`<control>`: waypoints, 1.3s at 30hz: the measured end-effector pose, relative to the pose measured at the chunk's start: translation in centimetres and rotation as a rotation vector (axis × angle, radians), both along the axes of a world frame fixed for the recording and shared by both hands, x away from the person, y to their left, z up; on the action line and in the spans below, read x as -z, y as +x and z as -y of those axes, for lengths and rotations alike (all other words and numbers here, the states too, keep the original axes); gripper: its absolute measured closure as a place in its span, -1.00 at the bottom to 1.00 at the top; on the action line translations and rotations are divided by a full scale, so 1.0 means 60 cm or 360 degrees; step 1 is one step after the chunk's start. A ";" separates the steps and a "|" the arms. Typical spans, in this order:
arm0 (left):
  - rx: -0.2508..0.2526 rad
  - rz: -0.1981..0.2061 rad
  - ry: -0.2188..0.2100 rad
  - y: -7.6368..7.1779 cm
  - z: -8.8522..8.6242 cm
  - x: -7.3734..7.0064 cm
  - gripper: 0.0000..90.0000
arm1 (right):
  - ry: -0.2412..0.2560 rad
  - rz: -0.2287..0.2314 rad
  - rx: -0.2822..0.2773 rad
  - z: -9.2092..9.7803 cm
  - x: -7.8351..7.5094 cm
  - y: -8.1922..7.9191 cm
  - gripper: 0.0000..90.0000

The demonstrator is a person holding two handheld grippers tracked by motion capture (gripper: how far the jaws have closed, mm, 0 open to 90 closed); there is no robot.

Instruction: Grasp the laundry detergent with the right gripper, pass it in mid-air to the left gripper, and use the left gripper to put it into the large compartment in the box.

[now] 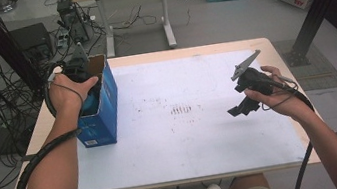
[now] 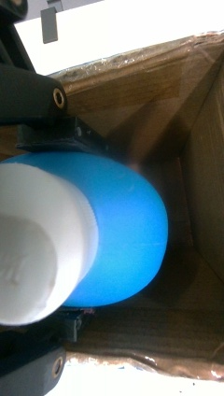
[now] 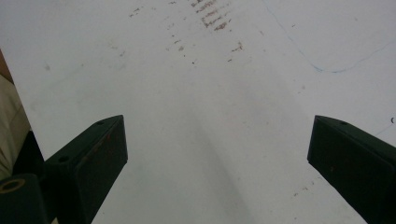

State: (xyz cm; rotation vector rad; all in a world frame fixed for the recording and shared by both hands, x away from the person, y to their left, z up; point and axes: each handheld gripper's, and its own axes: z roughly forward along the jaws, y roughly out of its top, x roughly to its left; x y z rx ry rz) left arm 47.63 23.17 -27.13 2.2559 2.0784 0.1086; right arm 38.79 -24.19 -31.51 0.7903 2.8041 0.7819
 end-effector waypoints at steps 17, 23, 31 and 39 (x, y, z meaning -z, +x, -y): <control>0.0003 0.0002 0.0003 0.000 0.000 0.000 -0.19 | -0.0013 0.0007 0.0003 0.002 -0.004 0.000 -0.89; 0.0002 0.0005 0.0000 0.000 0.000 0.000 -0.20 | -0.0026 -0.0002 -0.0005 0.003 -0.005 0.000 -0.89; 0.0008 0.0004 0.0001 0.000 0.000 0.000 -0.19 | -0.0018 0.0001 0.0003 0.004 -0.004 -0.001 -0.89; 0.0006 0.0009 -0.0004 -0.001 0.000 0.001 -0.20 | -0.0025 0.0013 -0.0002 0.003 -0.008 0.000 -0.89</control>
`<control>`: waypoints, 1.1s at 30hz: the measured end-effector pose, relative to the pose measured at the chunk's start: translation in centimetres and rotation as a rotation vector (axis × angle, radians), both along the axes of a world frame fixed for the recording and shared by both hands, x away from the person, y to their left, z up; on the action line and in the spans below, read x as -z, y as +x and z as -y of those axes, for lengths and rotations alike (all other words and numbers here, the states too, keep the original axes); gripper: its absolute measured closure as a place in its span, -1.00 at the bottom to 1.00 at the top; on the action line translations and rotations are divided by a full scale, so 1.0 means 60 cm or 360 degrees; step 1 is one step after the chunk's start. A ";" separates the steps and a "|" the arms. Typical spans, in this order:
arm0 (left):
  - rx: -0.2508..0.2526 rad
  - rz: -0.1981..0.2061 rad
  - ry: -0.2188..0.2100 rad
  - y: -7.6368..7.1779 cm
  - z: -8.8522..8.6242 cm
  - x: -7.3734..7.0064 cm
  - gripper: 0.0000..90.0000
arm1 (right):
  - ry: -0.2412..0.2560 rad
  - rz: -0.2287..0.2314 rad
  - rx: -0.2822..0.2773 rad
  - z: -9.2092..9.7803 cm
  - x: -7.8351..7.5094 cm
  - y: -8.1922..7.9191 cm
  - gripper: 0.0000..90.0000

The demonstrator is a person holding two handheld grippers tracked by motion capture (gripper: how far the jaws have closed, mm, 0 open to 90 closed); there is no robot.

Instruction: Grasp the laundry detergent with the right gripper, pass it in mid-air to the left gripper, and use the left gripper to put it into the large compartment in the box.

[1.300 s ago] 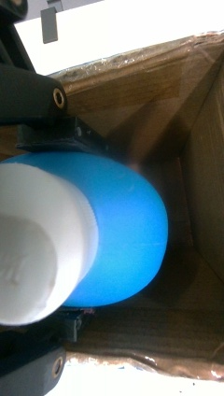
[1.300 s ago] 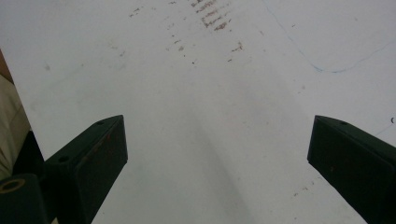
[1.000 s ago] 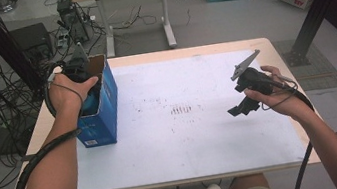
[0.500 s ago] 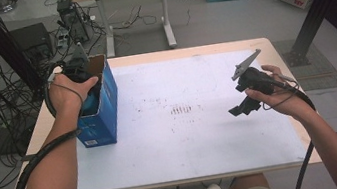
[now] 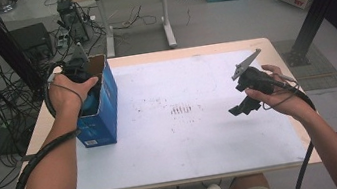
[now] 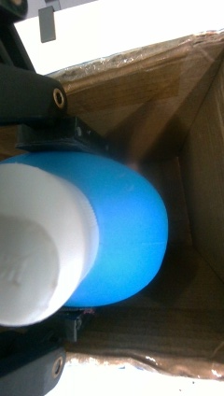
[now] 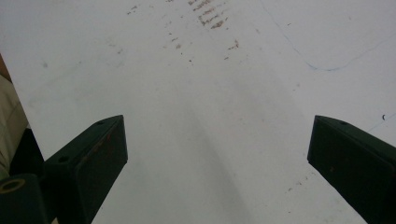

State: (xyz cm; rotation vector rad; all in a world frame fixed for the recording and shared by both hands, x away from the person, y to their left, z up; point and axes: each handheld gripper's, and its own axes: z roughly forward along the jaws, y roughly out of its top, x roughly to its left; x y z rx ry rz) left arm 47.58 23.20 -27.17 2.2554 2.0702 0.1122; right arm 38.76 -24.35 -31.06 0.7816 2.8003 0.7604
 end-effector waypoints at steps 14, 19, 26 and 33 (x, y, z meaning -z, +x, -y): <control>0.0002 0.0003 -0.0005 0.000 -0.001 0.000 -0.19 | -0.0021 0.0004 0.0000 0.002 -0.006 -0.002 -0.89; 0.0004 0.0005 -0.0008 -0.001 -0.002 0.000 -0.19 | -0.0016 0.0013 0.0000 0.001 -0.007 -0.001 -0.89; 0.0007 0.0002 -0.0006 0.000 -0.001 0.000 -0.19 | -0.0030 0.0006 0.0003 0.003 -0.008 -0.001 -0.89; 0.0007 0.0005 -0.0009 0.000 -0.001 0.000 -0.19 | -0.0029 0.0013 -0.0004 0.005 -0.009 -0.001 -0.89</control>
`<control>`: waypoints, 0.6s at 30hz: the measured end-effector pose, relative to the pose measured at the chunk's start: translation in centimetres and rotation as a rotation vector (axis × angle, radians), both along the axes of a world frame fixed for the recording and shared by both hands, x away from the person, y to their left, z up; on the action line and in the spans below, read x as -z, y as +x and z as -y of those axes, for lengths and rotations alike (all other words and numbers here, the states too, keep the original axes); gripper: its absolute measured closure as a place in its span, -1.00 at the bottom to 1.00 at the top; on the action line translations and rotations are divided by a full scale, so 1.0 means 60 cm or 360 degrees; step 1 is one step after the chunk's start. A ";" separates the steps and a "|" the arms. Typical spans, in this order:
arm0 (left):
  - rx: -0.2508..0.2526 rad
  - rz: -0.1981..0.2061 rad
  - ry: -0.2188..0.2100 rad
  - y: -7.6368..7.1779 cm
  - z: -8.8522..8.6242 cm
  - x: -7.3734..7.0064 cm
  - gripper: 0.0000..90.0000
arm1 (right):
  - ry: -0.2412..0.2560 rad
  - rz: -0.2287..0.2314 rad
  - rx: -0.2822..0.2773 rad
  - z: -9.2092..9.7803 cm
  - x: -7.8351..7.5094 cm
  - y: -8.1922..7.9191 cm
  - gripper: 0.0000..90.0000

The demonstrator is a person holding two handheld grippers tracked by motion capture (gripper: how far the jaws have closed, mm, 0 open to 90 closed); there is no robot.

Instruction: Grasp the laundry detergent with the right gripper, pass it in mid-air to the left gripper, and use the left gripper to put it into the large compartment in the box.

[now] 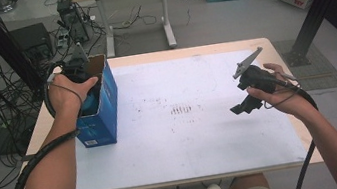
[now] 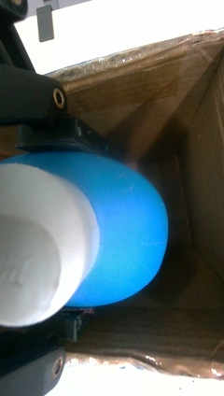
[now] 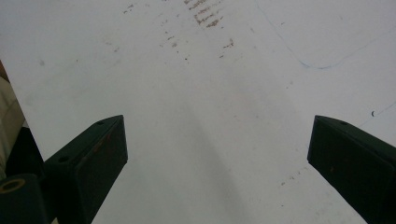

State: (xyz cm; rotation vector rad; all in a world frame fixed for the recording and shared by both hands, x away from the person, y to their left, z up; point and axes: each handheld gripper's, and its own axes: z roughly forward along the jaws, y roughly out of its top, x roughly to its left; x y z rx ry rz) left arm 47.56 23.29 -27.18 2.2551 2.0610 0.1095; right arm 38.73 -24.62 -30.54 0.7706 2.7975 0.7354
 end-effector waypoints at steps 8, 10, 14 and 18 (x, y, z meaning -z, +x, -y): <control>-0.0002 0.0005 -0.0002 0.000 0.000 0.000 -0.20 | 0.0009 0.0006 0.0006 0.000 0.001 -0.001 -0.89; -0.0004 0.0004 -0.0002 0.000 0.000 0.000 -0.20 | 0.0007 0.0002 0.0013 0.000 0.001 -0.002 -0.89; -0.0002 0.0001 -0.0005 0.000 0.000 0.001 -0.20 | 0.0006 0.0004 0.0017 0.001 0.000 -0.002 -0.89; -0.0002 0.0001 -0.0007 0.000 0.000 0.001 -0.20 | -0.0002 0.0000 0.0016 0.001 -0.002 -0.002 -0.89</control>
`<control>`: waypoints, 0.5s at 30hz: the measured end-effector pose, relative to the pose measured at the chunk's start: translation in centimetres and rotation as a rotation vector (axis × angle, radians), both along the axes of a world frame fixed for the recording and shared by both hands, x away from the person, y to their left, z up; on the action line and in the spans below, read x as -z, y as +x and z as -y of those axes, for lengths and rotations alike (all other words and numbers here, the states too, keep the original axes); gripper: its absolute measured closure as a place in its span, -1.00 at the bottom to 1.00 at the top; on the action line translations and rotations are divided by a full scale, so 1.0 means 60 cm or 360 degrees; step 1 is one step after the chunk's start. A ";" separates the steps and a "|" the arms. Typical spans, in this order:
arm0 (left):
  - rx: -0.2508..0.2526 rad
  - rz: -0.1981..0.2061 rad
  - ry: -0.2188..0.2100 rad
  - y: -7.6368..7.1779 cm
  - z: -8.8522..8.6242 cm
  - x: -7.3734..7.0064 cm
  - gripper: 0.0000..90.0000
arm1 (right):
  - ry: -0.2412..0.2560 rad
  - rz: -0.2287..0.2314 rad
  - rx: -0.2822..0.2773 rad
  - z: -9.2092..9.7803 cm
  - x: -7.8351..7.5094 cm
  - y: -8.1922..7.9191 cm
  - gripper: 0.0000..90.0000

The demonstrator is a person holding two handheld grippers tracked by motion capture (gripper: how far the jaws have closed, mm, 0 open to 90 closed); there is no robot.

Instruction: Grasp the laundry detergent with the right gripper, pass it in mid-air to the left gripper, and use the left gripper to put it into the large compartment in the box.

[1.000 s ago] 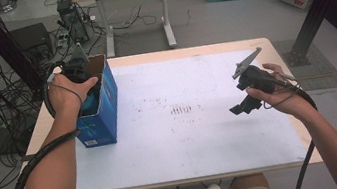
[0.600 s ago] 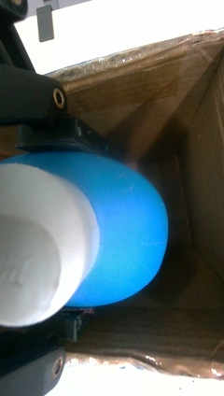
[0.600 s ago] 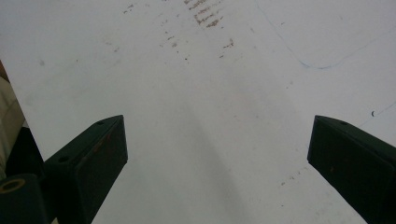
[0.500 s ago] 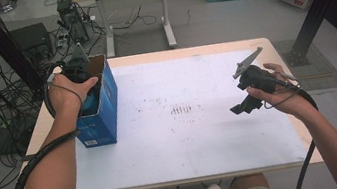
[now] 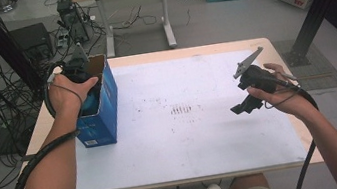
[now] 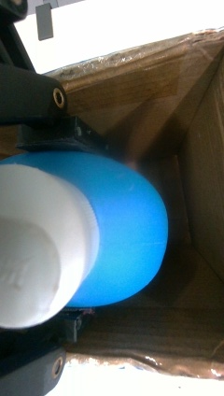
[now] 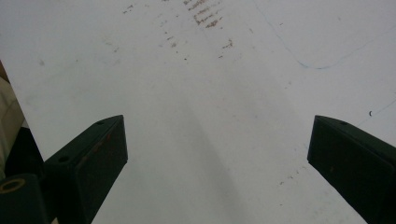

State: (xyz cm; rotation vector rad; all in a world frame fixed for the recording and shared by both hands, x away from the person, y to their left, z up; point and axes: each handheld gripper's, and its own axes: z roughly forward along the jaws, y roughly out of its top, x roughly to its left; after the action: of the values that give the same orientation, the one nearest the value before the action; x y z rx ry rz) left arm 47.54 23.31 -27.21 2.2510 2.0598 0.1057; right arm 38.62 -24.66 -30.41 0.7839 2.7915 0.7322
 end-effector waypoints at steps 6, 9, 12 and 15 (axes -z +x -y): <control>0.0001 0.0000 -0.0004 0.000 0.000 0.000 -0.20 | -0.0003 -0.0001 -0.0007 -0.001 0.000 0.000 -0.89; 0.0004 -0.0003 -0.0005 0.001 0.000 0.001 -0.20 | 0.0000 0.0002 -0.0006 -0.001 0.000 0.000 -0.89; 0.0004 -0.0001 -0.0009 0.001 0.000 0.001 -0.20 | 0.0002 0.0005 -0.0004 -0.001 0.000 -0.001 -0.89; 0.0004 0.0002 -0.0013 0.001 -0.001 0.002 -0.20 | -0.0008 -0.0005 -0.0006 0.000 0.002 -0.001 -0.89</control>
State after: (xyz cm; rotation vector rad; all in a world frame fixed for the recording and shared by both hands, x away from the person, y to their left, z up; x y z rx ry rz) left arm 47.59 23.36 -27.30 2.2481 2.0530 0.0986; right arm 38.56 -24.67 -30.51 0.7797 2.7969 0.7254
